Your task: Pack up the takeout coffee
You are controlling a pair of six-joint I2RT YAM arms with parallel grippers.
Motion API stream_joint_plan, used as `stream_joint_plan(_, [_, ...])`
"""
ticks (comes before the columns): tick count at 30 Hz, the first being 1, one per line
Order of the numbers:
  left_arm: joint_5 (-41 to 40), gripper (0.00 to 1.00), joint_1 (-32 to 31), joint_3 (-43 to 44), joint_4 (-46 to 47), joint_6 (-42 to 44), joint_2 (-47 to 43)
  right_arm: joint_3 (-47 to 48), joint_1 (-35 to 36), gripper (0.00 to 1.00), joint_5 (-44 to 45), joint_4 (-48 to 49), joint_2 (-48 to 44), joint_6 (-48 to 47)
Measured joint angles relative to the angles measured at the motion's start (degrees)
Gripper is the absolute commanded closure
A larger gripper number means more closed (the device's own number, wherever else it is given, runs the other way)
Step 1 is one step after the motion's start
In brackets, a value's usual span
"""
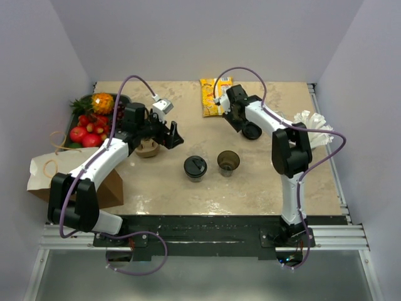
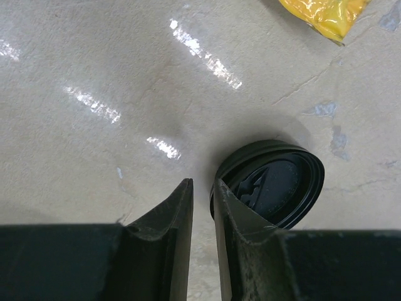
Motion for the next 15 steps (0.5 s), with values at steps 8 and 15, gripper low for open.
stream_joint_plan(8, [0.0, 0.05, 0.5, 0.0, 0.0, -0.3, 0.1, 0.0, 0.4, 0.77, 0.0, -0.6, 0.0, 0.7])
stream_joint_plan(15, [0.0, 0.05, 0.5, 0.0, 0.2, -0.4, 0.4, -0.3, 0.3, 0.77, 1.9, -0.5, -0.2, 0.6])
